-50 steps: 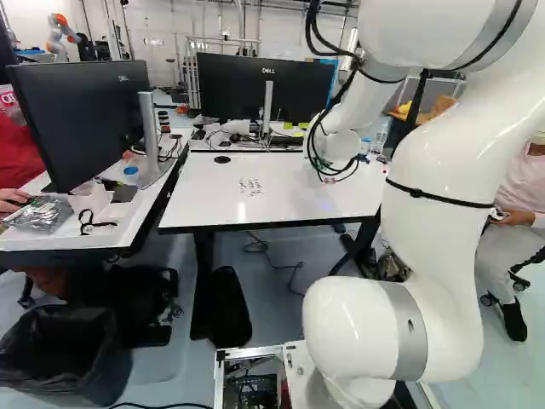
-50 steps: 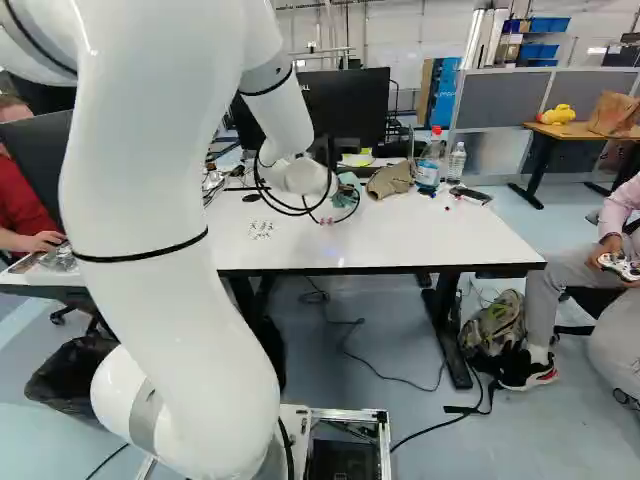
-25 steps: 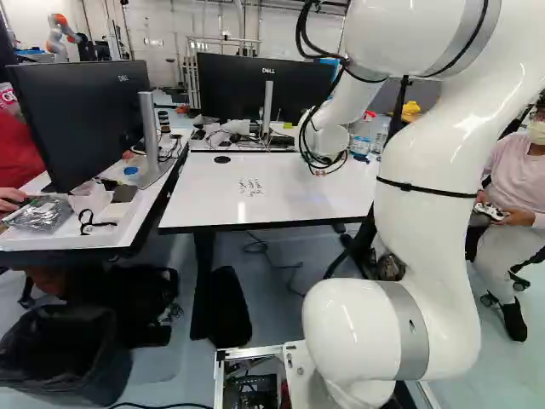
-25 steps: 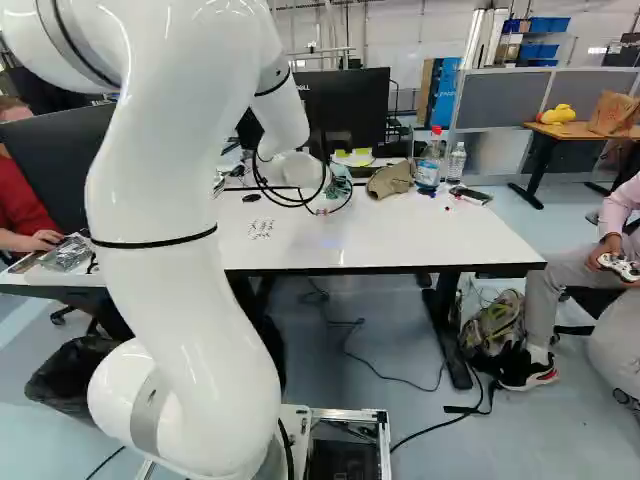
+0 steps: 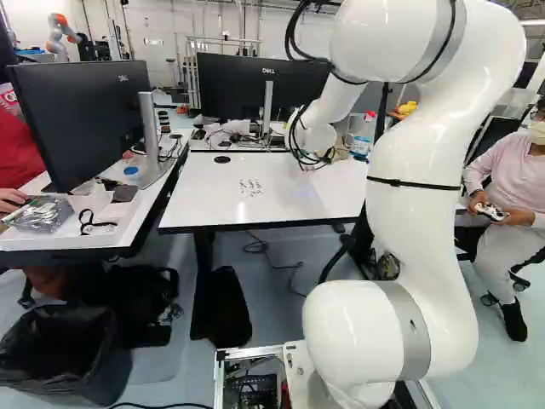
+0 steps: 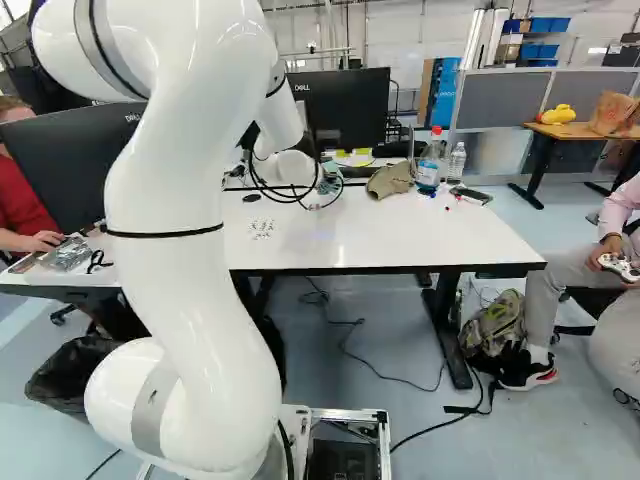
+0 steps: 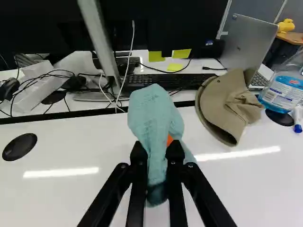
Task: Clean the table with the green towel
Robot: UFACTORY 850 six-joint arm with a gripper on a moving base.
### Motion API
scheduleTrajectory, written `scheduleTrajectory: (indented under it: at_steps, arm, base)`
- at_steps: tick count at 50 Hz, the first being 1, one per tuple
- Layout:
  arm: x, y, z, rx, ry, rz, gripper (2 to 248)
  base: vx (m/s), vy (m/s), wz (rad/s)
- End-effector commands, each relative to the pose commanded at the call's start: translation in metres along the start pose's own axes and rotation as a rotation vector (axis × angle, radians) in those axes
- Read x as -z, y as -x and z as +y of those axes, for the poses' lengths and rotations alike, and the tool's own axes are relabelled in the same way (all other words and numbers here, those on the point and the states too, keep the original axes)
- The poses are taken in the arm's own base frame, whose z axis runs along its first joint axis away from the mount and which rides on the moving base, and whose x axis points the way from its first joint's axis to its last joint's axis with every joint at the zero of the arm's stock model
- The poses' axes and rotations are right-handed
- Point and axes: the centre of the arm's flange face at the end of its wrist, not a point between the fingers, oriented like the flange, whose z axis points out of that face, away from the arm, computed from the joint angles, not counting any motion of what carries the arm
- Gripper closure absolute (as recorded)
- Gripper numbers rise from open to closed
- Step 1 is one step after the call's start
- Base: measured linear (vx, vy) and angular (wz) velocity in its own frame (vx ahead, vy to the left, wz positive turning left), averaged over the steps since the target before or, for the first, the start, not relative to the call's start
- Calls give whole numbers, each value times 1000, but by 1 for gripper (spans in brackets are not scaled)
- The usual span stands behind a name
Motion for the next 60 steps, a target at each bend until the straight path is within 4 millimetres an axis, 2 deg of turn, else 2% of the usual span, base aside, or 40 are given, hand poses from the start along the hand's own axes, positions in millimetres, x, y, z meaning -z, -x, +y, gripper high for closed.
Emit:
scheduleTrajectory:
  at_steps: [60]
  arm:
    - [-66, -21, -2, 1, -3, 45, 202]
  base:
    - [0, 0, 0]
